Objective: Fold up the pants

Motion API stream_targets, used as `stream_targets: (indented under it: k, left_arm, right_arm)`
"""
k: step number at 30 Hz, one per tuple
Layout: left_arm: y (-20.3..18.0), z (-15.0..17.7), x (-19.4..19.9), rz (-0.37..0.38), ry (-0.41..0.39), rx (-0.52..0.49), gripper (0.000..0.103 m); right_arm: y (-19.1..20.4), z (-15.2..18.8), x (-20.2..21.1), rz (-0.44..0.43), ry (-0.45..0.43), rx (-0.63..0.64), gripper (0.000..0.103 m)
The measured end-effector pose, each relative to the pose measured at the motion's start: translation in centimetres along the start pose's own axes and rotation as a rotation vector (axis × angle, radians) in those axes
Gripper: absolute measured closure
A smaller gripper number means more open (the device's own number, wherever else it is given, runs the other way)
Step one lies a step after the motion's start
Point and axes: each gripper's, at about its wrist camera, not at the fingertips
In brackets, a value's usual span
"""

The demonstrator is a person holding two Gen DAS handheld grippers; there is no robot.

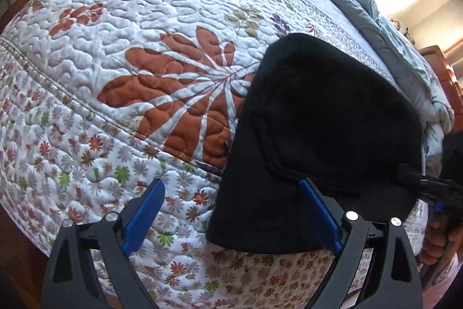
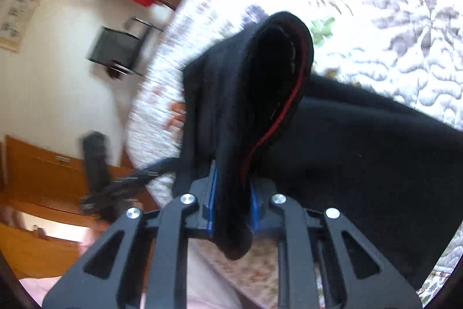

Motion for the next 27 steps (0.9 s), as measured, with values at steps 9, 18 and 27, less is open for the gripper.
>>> stream_targets:
  k: [9,18,27]
  left_arm:
    - [-2.7,-0.3,-0.2,0.039,0.012,-0.059,0.009]
    - [-6.3,0.5,-2.6,0.058,0.073,-0.143,0.009]
    - [-8.4,0.2,-5.4,0.051,0.139,-0.184,0.009]
  right_arm:
    - [-1.2,1.8,7.9,0.071,-0.1,0.005,0.086]
    - [-8.8,5.3,11.5,0.184,-0.142,-0.149,0.086]
    - [-14.1,7.3,6.4,0.252,-0.045,-0.211,0.081]
Point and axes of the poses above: each gripper's, at about its wrist camera, not at the fingertips, and x roughly against the way its jaws point, y to its left, z to its underside, and after that the axes turned 7 degrees about z, right-handed
